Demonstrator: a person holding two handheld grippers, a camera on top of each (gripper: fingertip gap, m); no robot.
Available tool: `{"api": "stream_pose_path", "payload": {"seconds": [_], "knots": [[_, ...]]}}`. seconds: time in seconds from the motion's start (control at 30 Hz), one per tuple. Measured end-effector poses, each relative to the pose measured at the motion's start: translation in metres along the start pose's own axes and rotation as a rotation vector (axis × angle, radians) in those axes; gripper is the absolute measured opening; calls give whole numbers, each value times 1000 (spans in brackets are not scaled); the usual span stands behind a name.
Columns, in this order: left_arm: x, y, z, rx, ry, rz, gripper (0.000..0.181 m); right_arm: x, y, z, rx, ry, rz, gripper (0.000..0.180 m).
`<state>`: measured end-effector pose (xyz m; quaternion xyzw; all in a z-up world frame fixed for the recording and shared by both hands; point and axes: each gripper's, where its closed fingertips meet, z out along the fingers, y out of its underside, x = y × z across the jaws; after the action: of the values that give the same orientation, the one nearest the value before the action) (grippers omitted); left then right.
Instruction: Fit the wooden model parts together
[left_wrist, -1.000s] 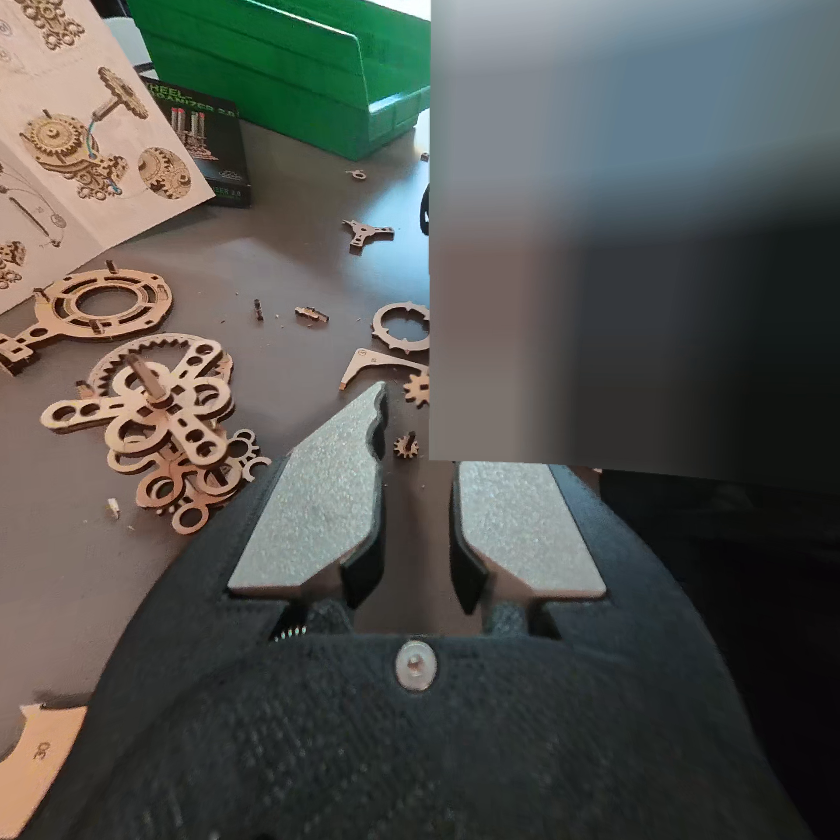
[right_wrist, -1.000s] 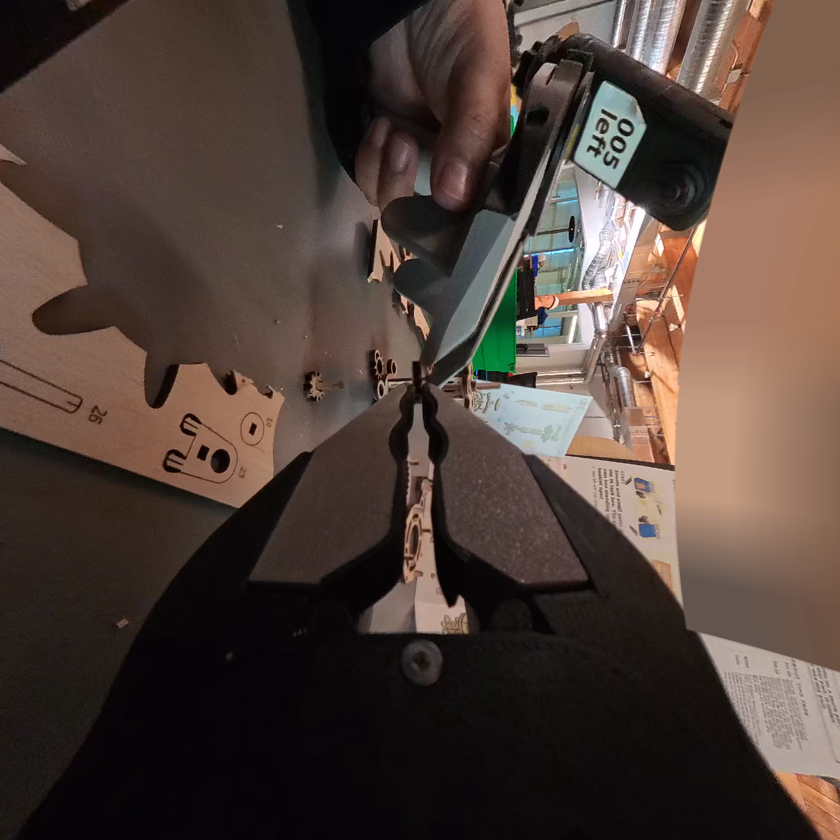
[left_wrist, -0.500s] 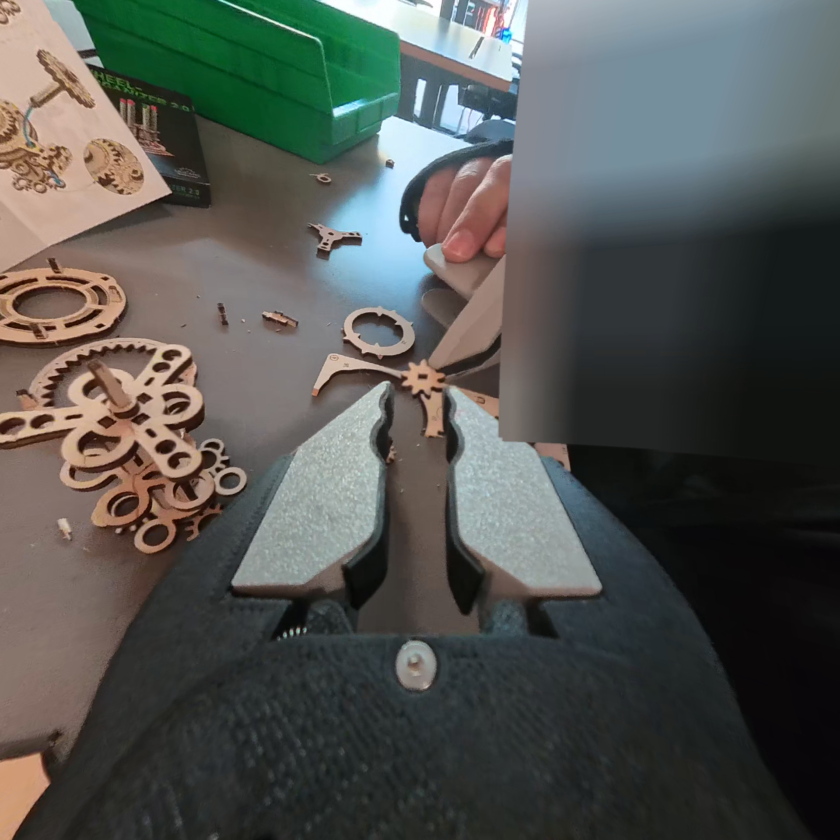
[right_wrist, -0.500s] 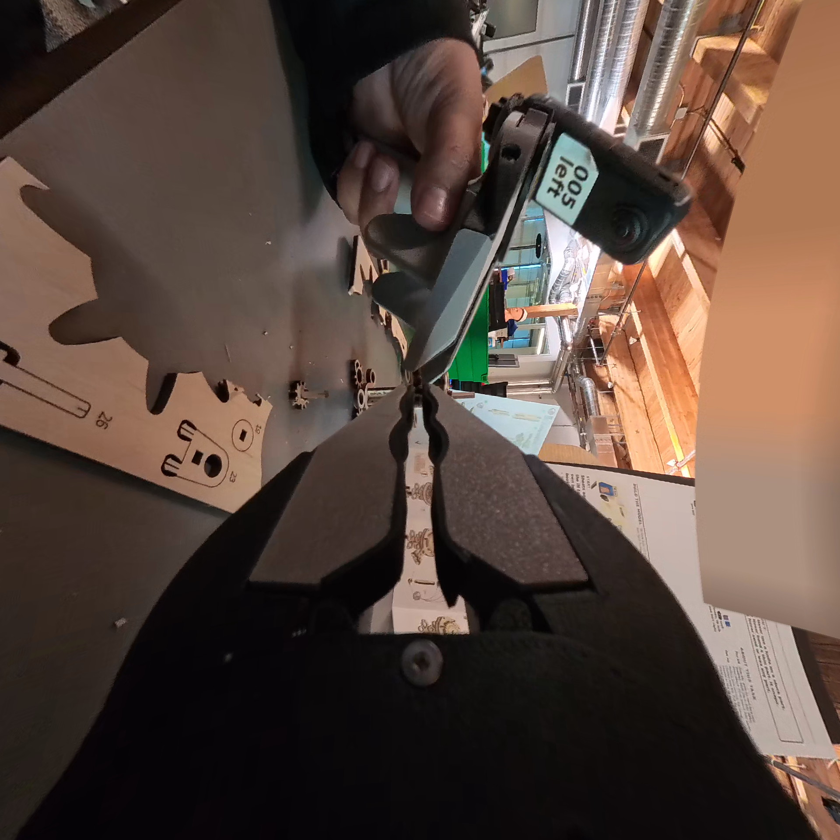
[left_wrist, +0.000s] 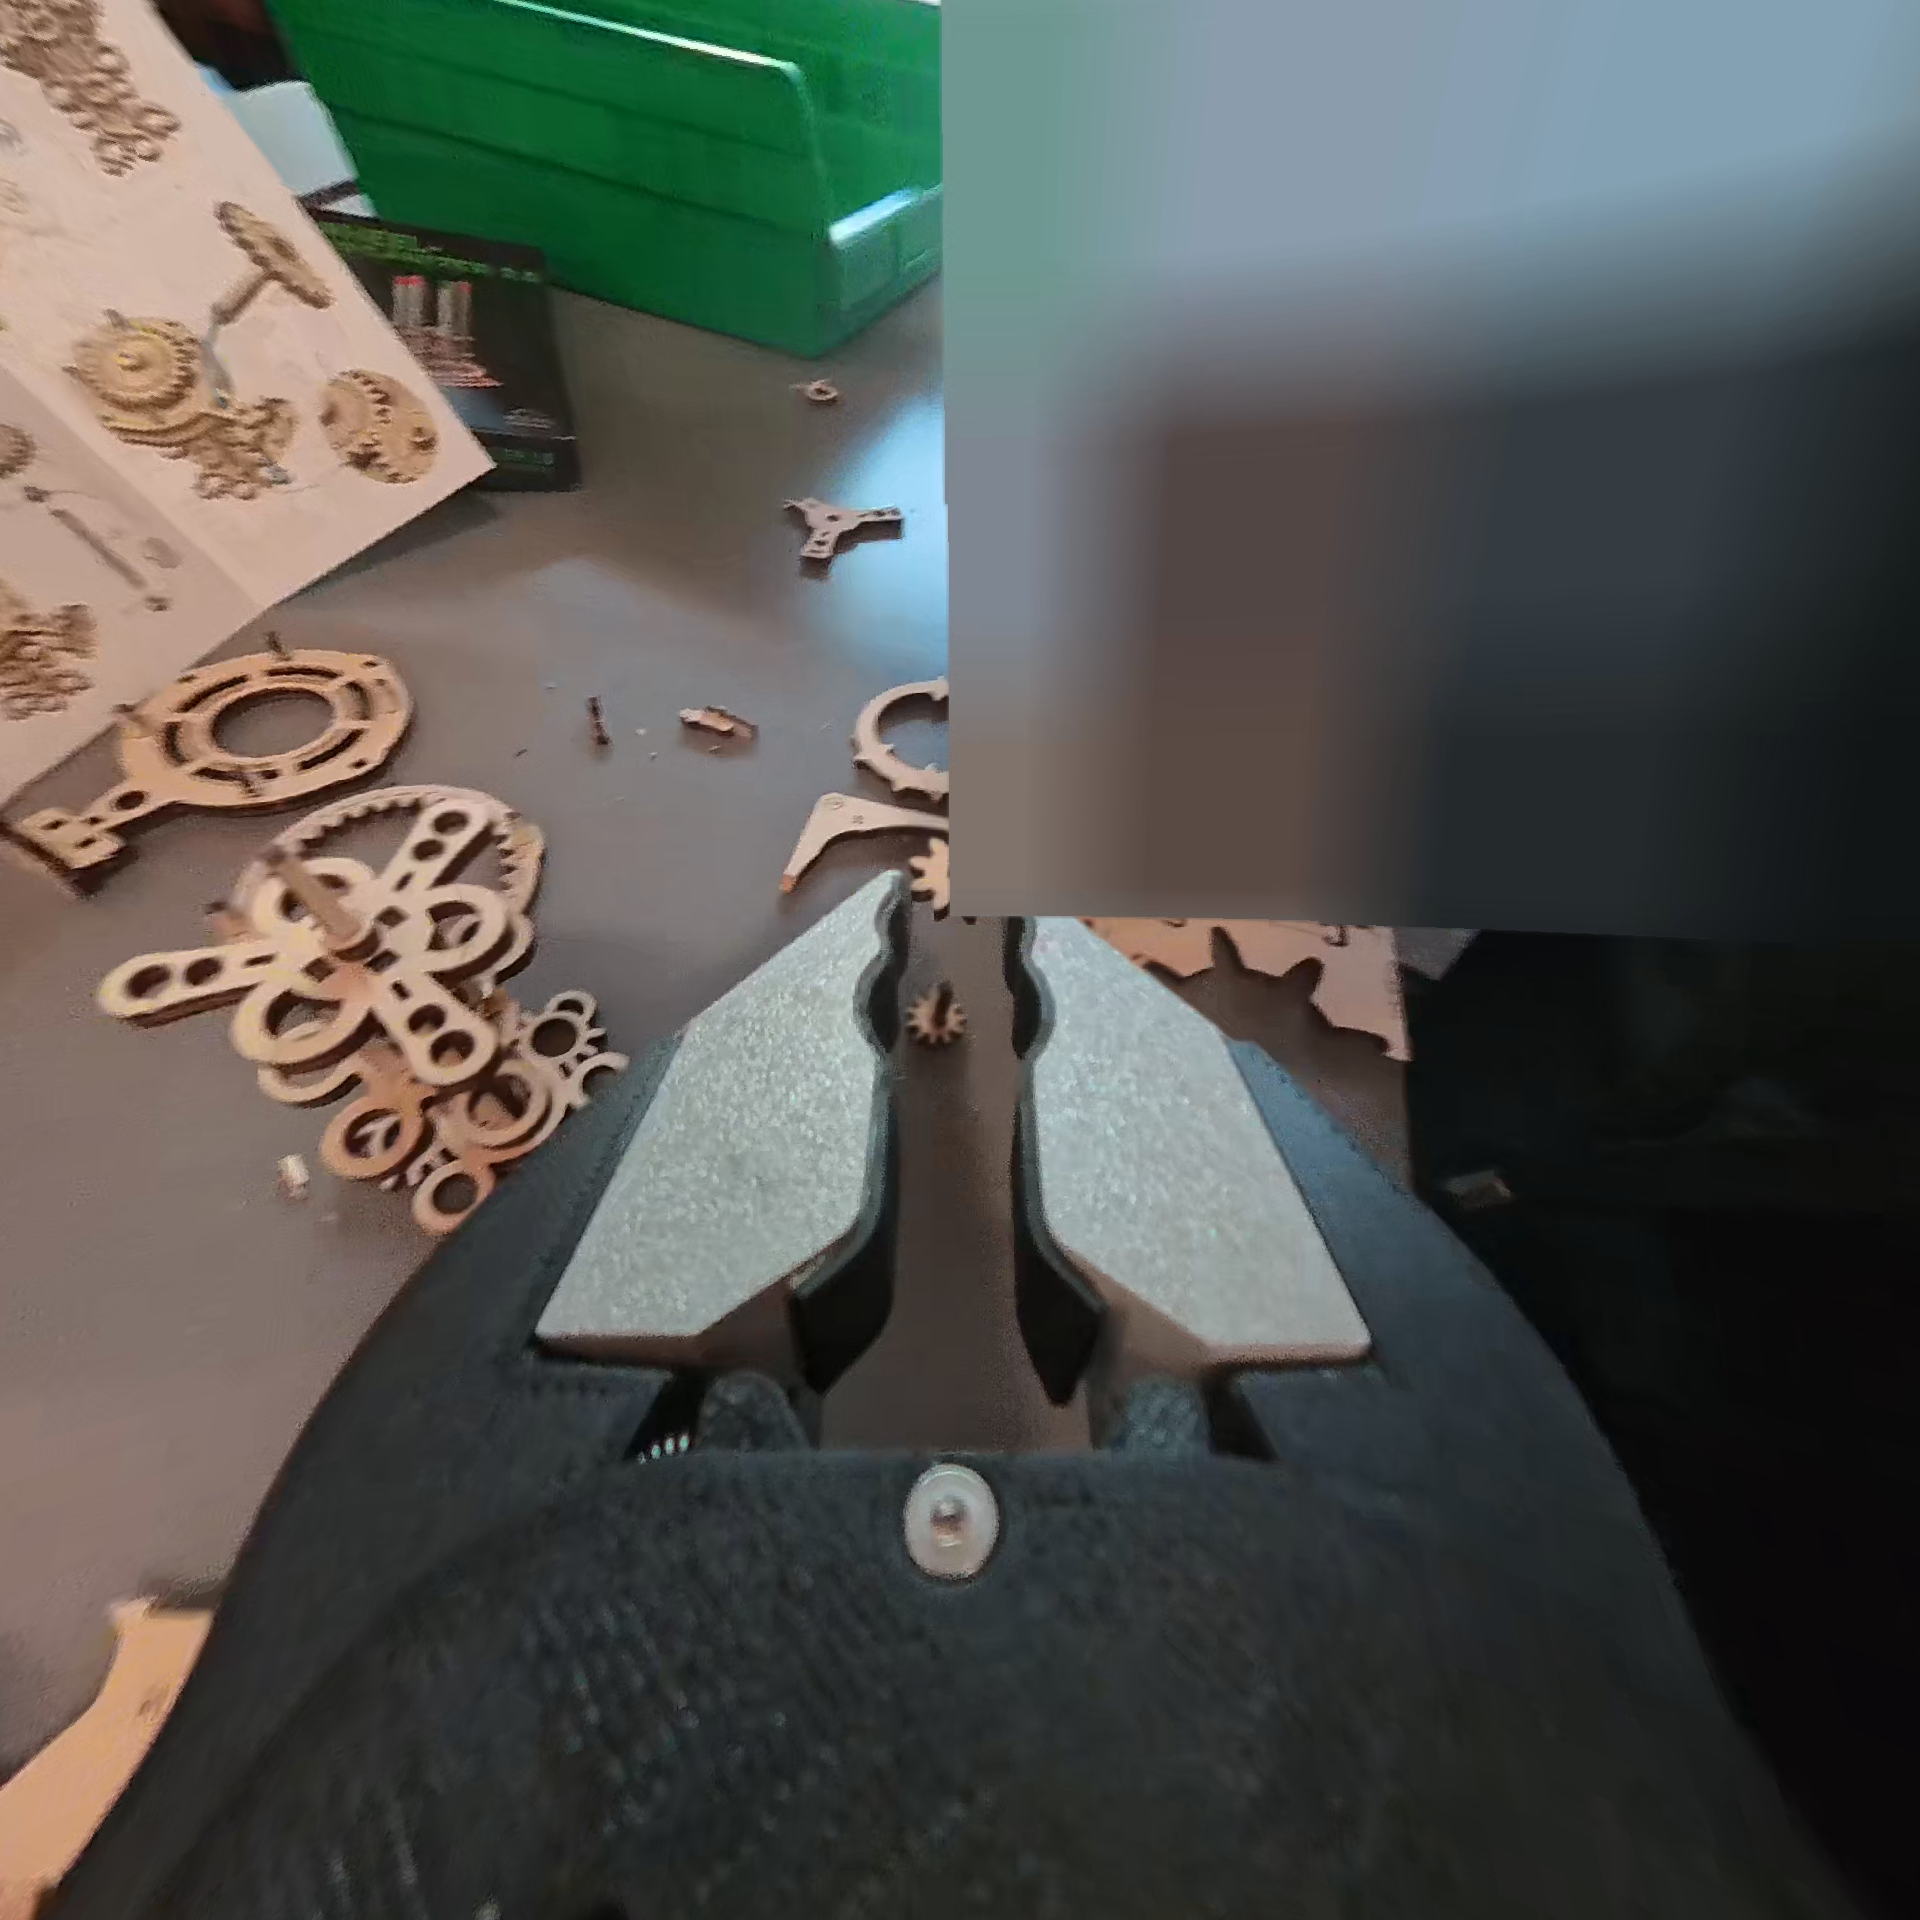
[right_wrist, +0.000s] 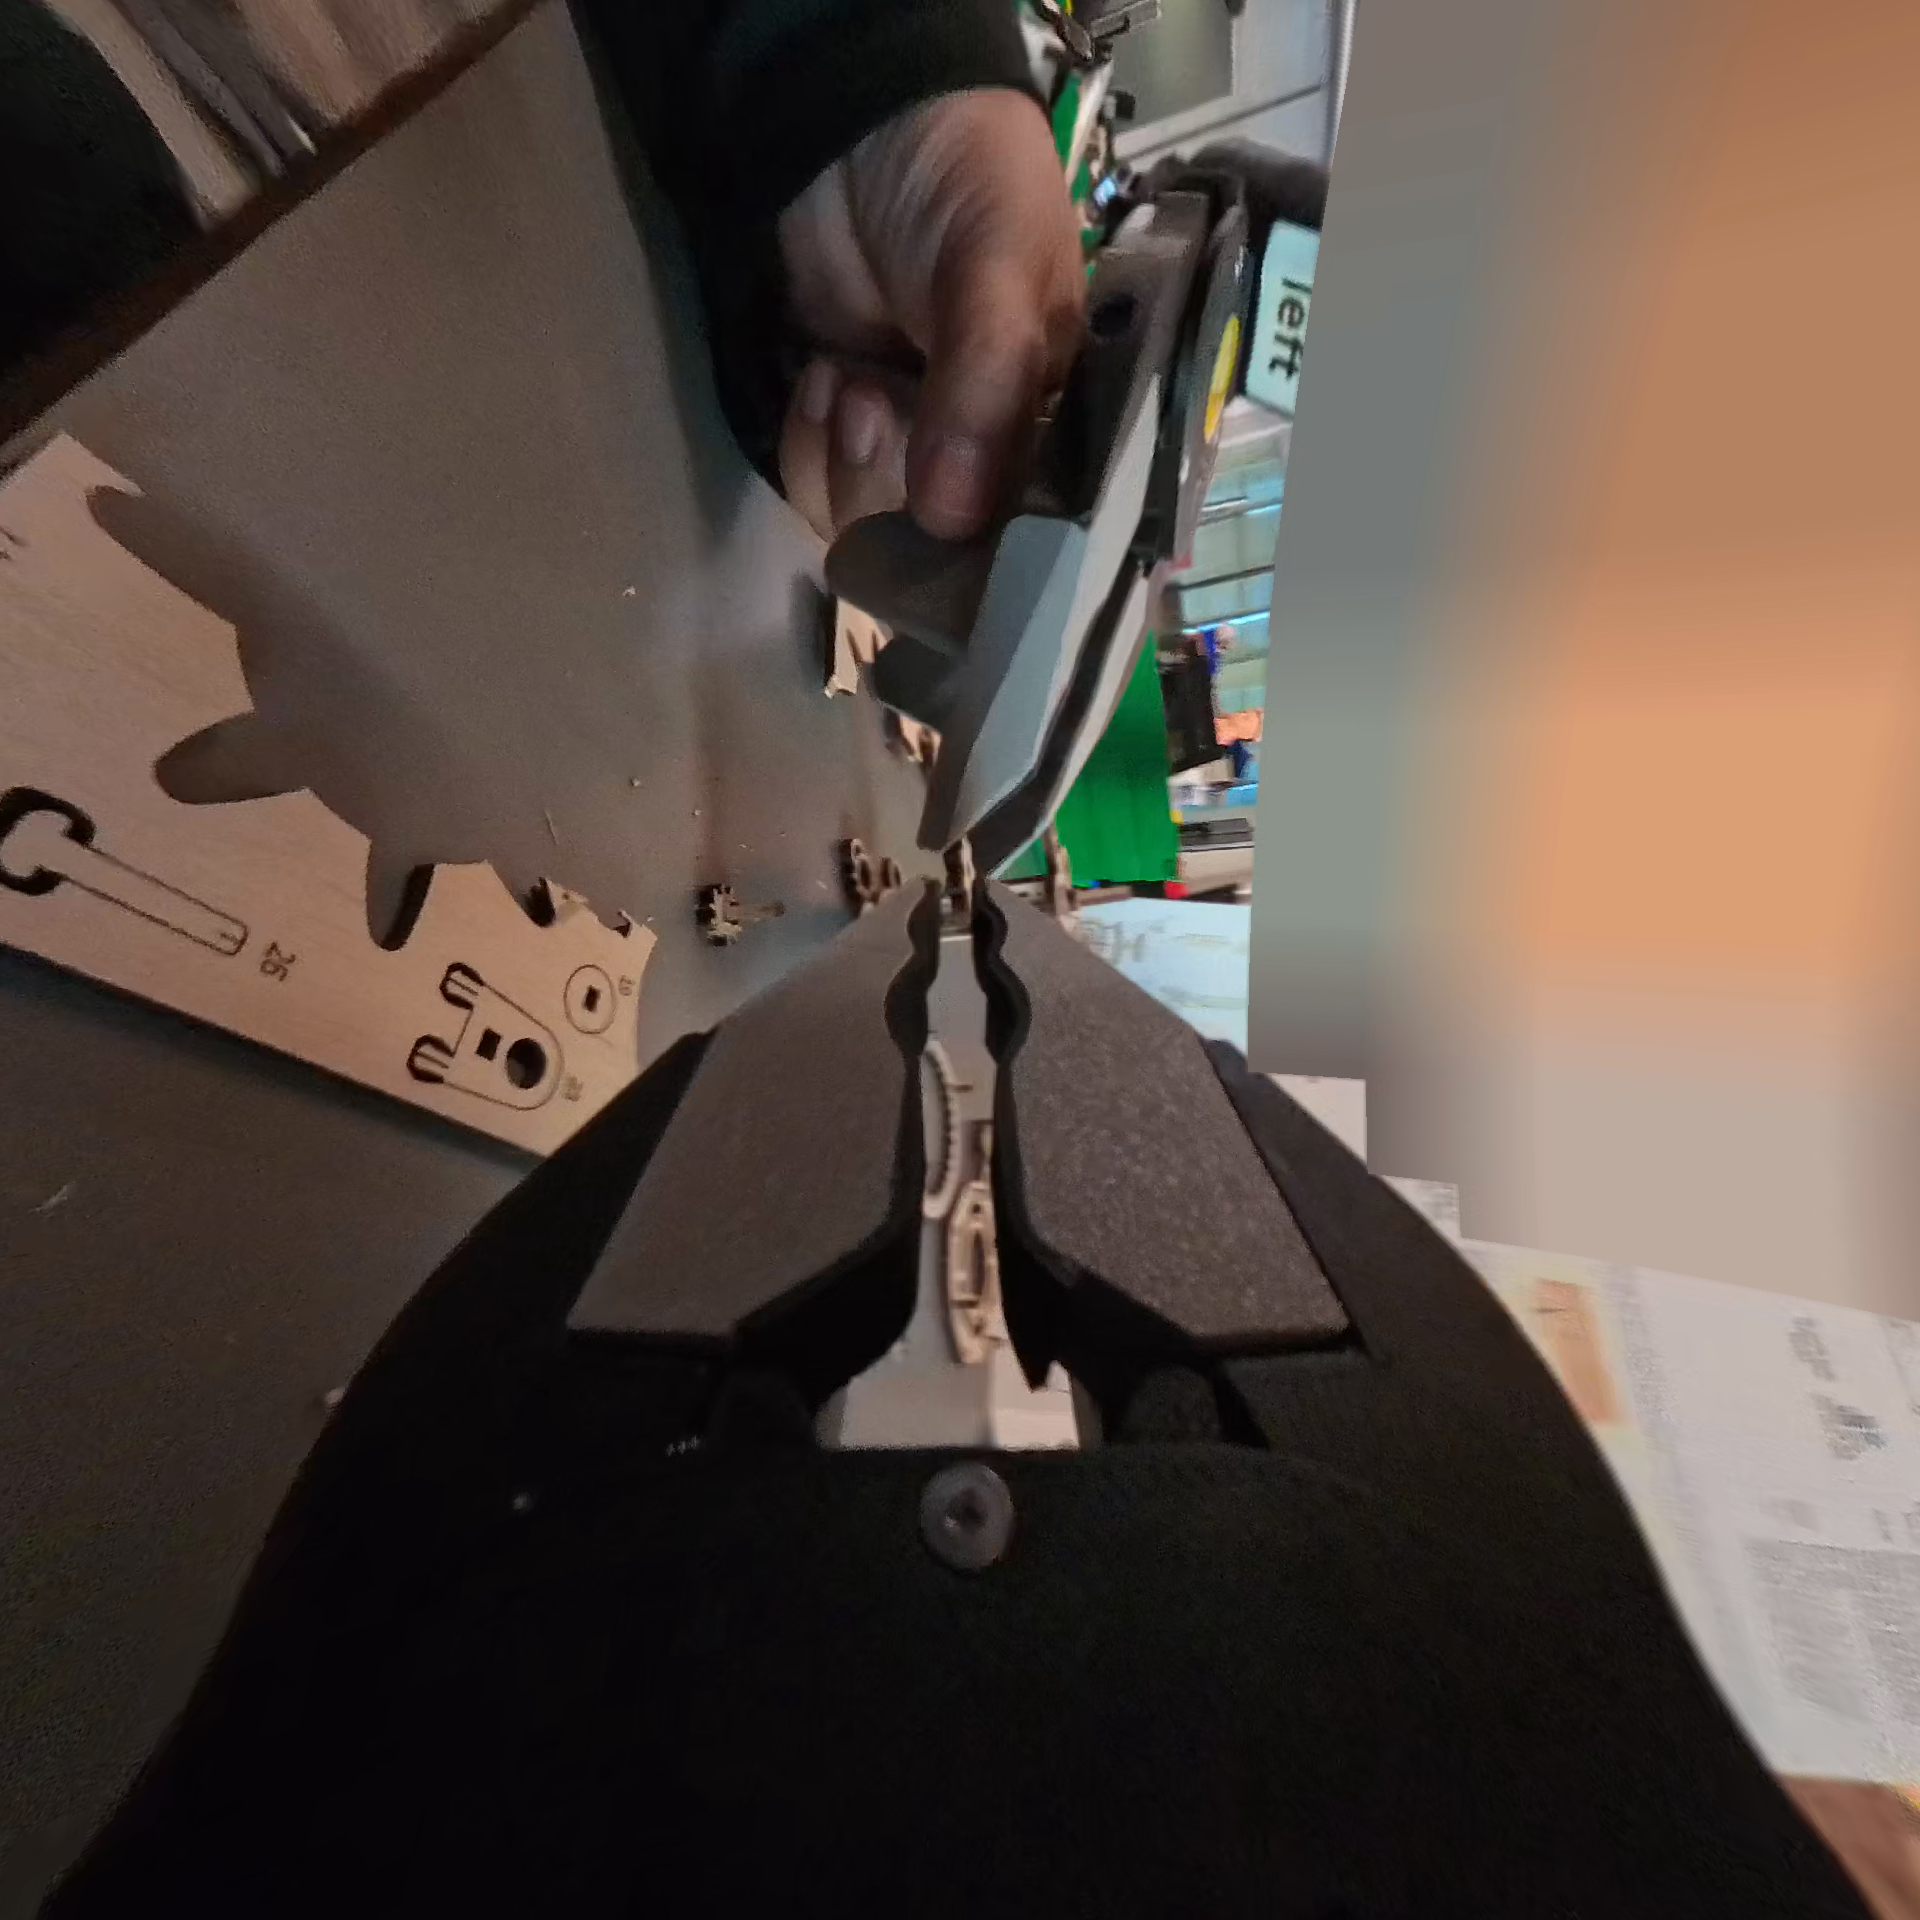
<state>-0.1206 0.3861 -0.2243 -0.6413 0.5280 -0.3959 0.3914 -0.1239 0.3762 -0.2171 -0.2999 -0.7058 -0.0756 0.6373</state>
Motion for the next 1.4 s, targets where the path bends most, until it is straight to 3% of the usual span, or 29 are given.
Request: {"api": "stream_pose_path", "payload": {"seconds": [0.03,0.1,0.23,0.33,0.47,0.87,1.4], "knots": [[-4,2,0,-11,-45,16,13,1,1,-2,16,-29,79,4],[-7,3,0,-26,-118,72,13,4,6,-2,40,-93,282,7],[-4,6,2,-54,-201,192,13,-8,6,0,106,-374,736,36],[1,9,5,-83,-220,261,14,-9,12,4,82,-438,873,38],[5,11,6,-90,-229,279,14,-9,11,4,94,-459,895,25],[4,18,4,-129,-216,246,15,-20,5,11,71,-525,852,10],[1,24,10,-178,-180,200,14,-27,11,12,19,-549,814,9]]}}
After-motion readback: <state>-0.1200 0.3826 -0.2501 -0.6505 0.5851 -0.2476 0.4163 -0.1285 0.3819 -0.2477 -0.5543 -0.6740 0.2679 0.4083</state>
